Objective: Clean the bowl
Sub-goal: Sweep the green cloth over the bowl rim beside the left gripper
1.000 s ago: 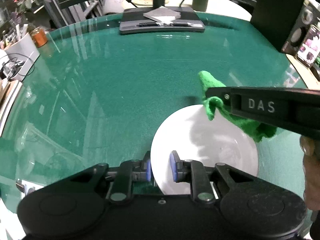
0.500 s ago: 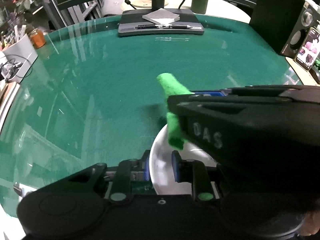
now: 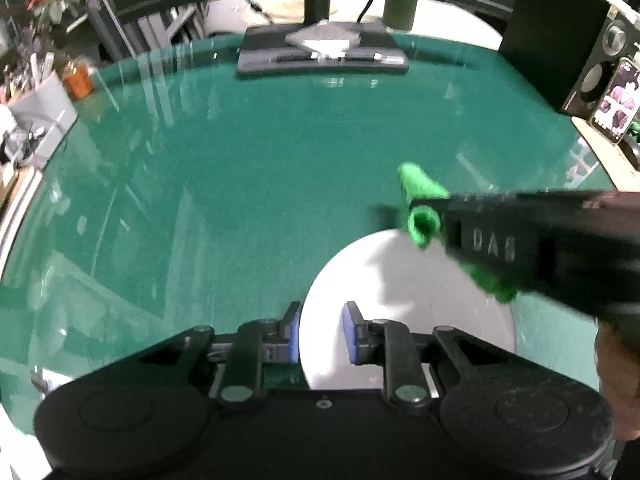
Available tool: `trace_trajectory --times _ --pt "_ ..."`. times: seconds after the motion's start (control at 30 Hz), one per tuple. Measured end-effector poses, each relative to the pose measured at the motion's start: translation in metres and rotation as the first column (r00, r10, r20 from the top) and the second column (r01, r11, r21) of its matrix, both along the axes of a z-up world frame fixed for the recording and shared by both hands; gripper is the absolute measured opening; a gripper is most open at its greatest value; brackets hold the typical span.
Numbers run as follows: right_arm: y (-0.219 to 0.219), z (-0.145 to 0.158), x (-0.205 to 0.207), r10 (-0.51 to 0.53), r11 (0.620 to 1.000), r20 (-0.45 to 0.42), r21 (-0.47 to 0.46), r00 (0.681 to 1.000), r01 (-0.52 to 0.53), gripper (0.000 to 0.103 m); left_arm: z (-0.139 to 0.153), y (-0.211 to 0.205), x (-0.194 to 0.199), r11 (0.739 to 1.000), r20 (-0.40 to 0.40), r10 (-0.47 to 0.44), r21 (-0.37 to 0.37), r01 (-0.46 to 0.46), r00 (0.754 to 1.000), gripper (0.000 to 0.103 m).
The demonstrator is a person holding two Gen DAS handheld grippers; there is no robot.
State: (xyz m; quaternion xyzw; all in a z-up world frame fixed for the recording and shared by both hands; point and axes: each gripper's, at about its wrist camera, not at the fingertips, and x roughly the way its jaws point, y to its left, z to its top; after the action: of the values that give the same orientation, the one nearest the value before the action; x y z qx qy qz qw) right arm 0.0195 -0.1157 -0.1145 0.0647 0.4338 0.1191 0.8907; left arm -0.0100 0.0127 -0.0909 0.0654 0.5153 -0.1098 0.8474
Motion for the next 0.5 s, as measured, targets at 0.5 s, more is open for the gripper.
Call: trace_trajectory --times 0.5 --pt "0.0015 -0.0049 0.0019 0.006 1.0 -0.004 -0.002 1.0 -0.006 0.013 -0.0073 -0.0047 0.0034 1.0 -0.02 -0.012 0.006 0.012 1.0 0.029"
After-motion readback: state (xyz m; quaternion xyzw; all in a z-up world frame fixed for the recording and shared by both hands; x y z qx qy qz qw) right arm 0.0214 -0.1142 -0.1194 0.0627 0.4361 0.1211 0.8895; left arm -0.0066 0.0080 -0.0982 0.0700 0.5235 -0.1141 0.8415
